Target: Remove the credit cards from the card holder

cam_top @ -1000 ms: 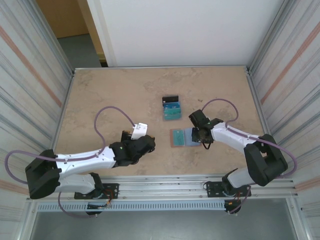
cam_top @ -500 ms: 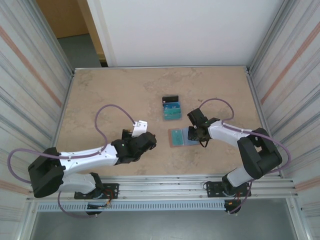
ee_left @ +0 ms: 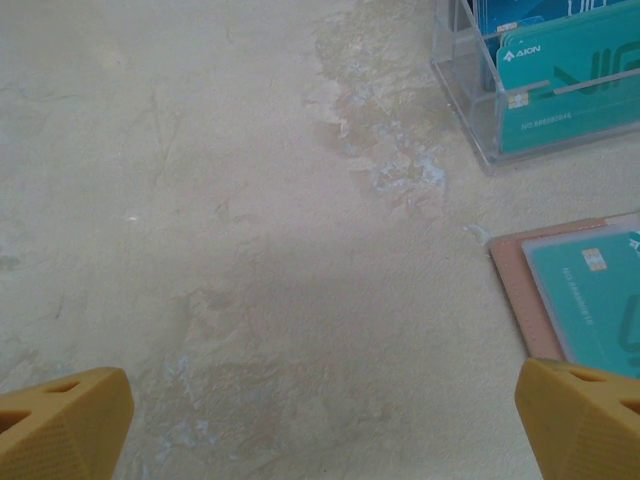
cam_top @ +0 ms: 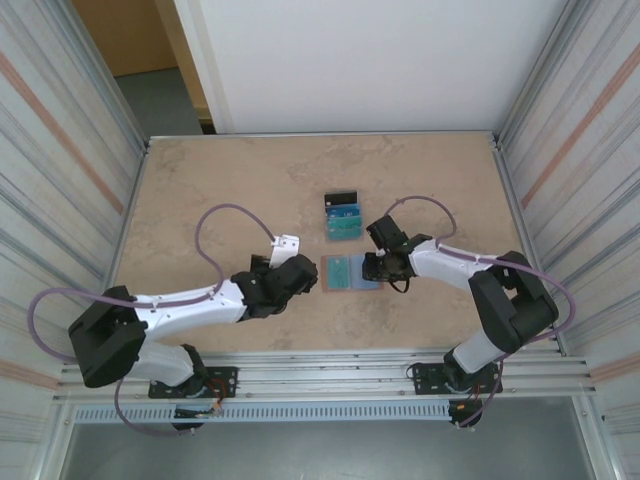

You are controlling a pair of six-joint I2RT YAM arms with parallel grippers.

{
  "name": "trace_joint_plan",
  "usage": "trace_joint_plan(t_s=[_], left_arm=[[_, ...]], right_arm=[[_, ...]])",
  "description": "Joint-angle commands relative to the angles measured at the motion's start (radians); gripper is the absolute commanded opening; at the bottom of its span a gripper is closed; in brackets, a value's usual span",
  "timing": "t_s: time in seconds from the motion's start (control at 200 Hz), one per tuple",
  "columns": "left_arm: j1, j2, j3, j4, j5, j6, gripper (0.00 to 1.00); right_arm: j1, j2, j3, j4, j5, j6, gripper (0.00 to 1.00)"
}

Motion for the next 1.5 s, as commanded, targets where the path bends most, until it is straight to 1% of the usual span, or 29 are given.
trace_joint_plan(t_s=[0.0,0.095,0.165,0.236,0.331,0.476,0.596,0.692,0.877,1.107,1.278,1.393,1.493], left_arm=[[0.032,0.027,0.032,0.032,0.051,0.005,0.99],[0.055,0.044,0.037,0.040,0.075,0.013,0.99],[0.066,0.056,0.037,0.065,0.088,0.031,0.99],[0.084,0.081,0.041,0.093,0.130,0.048,0.99],[0.113,0.130,0.057,0.114,0.197,0.045,0.99],[0.132,0.195,0.081,0.142,0.252,0.037,0.99],[0.146,0.239,0.100,0.150,0.281,0.029,0.99],[0.151,0.263,0.101,0.170,0.305,0.020,0.99],[0.150,0.309,0.113,0.159,0.316,0.009,0.99],[0.150,0.349,0.116,0.169,0.353,0.015,0.99],[0.150,0.355,0.116,0.152,0.354,0.021,0.99],[0.148,0.366,0.125,0.129,0.355,0.027,0.99],[0.144,0.372,0.135,0.101,0.348,0.027,0.99]], right_arm=[[0.008,-0.082,0.041,-0.151,0.065,0.033,0.34],[-0.004,-0.153,0.065,-0.221,0.124,0.043,0.37],[-0.005,-0.194,0.079,-0.250,0.141,0.051,0.38],[0.000,-0.220,0.087,-0.247,0.112,0.064,0.38],[0.023,-0.218,0.089,-0.185,0.034,0.088,0.35],[0.083,-0.140,0.123,-0.120,-0.015,0.113,0.29],[0.124,-0.041,0.161,-0.078,-0.046,0.130,0.28],[0.136,0.037,0.191,-0.049,-0.068,0.144,0.28],[0.136,0.153,0.234,-0.041,-0.084,0.158,0.28],[0.121,0.199,0.216,-0.037,-0.096,0.183,0.29],[0.117,0.202,0.194,-0.027,-0.100,0.196,0.30],[0.112,0.205,0.185,-0.027,-0.095,0.214,0.34],[0.113,0.208,0.182,-0.027,-0.092,0.228,0.35]])
